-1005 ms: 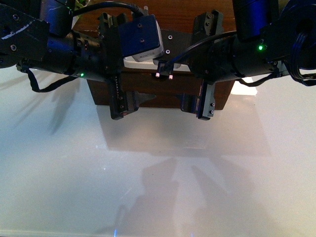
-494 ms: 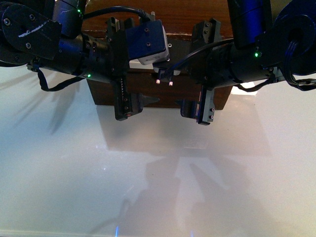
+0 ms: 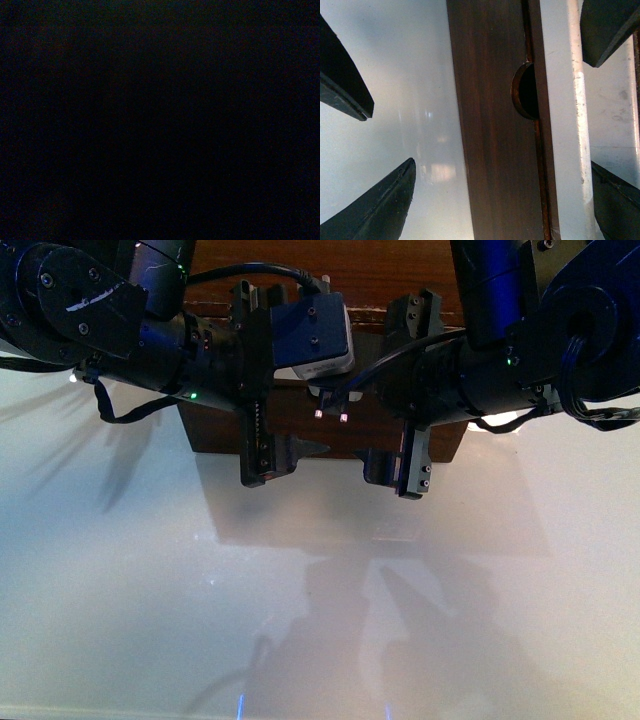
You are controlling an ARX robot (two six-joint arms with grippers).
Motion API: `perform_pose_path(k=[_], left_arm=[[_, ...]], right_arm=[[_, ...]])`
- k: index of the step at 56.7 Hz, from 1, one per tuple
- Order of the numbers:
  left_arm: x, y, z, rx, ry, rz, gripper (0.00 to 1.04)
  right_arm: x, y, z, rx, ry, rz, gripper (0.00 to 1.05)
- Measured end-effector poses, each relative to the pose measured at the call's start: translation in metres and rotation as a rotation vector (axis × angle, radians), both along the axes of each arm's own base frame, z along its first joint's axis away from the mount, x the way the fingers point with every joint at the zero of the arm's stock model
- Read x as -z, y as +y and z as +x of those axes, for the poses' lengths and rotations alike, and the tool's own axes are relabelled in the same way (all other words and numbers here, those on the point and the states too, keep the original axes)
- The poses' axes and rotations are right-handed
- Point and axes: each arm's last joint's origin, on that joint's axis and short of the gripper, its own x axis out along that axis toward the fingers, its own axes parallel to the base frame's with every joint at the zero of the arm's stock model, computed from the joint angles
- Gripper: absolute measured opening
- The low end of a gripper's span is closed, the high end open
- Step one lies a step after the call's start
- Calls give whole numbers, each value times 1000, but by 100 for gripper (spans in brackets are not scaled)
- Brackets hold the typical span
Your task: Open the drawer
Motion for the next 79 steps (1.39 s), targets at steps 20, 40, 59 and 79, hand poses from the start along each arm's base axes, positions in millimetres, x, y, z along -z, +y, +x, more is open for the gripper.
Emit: perform_pose_path(k=[20, 40, 59, 79], left_arm=[[2, -3, 5, 11, 11, 19, 96], [4, -7, 12, 21, 38, 66, 96], [1, -8, 15, 57, 84, 128, 96], [1, -5, 13, 80, 90, 123, 96]], right_arm=[[4, 0, 2, -7, 14, -8, 96], [8, 2, 12, -32, 20, -41, 96], [9, 6, 15, -59, 43, -43, 96], [13, 8, 6, -77, 57, -44, 96]])
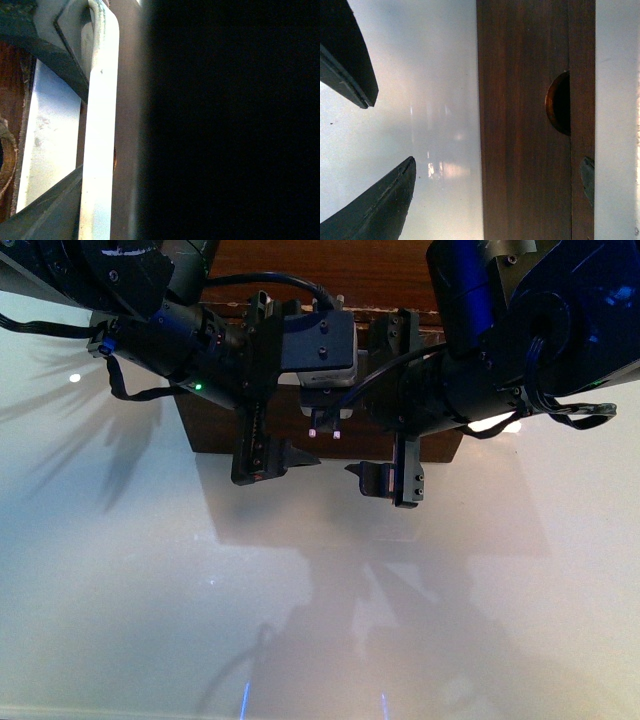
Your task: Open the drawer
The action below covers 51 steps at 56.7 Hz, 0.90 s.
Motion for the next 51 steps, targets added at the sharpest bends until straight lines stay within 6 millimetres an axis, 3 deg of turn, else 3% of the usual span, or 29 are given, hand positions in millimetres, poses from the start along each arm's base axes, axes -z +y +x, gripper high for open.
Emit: perform_pose_path(k=[27, 51], left_arm=[[1, 7, -28, 7, 26, -10, 96], [5, 22, -74, -6, 44, -22, 96]], right_arm=[[4, 5, -36, -27, 8, -16, 96], [9, 17, -84, -48, 29, -23, 96]])
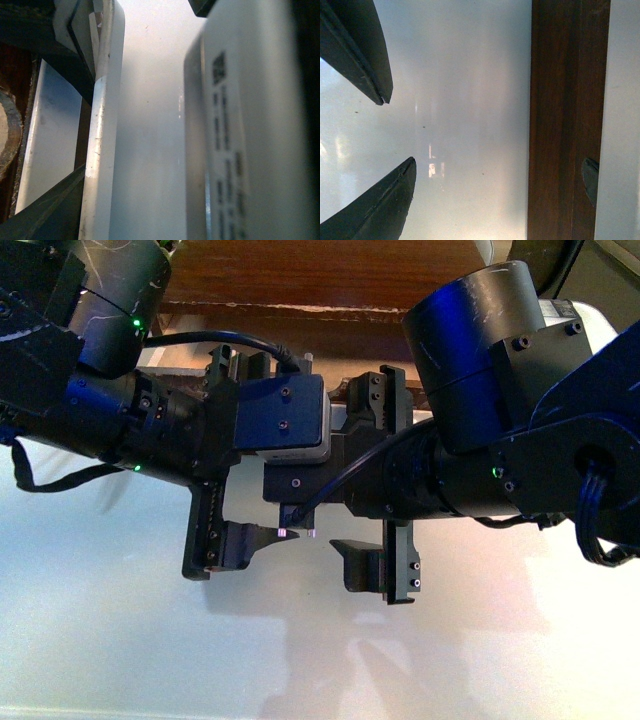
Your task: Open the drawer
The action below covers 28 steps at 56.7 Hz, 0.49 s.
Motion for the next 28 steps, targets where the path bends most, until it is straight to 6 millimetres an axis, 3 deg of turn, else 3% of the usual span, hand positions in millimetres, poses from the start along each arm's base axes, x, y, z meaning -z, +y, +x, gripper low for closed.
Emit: perform_pose_path(k=[12, 28], left_arm=[[0, 9, -17, -9, 25, -2, 96], [-1, 13, -22, -26, 24, -4, 96]], right_arm=[[1, 4, -20, -15, 13, -6, 96], [1, 5, -24, -6, 3, -2, 96]])
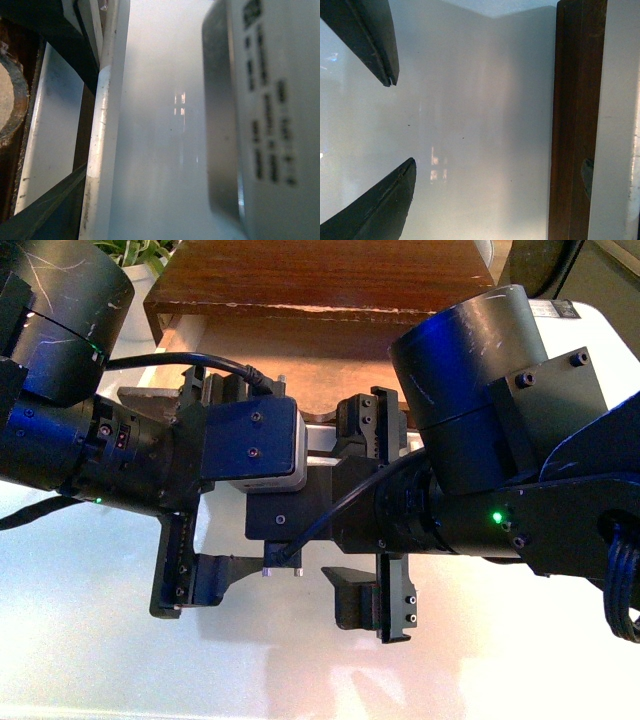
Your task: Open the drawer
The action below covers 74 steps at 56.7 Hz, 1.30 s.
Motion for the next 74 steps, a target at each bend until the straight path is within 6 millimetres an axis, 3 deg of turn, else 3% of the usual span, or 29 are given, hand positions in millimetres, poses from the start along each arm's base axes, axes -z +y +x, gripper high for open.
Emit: perform_pose_path(k=[14, 37, 47, 61, 74], left_arm=[[-13, 2, 0, -31, -18, -21, 96], [-53, 21, 0, -133, -21, -115, 96], [-73, 66, -11, -312, 39, -218, 96], [-125, 144, -39, -700, 54, -581, 96], [-151, 185, -69, -959, 64, -866, 96]], right_arm=[[-8, 0, 0, 23, -10, 36, 96], [-57, -28, -6, 111, -68, 148, 96], [-99, -70, -23, 272, -88, 325, 96], [-124, -133, -70, 737, -115, 623, 96], [-136, -152, -106, 992, -156, 810, 96]])
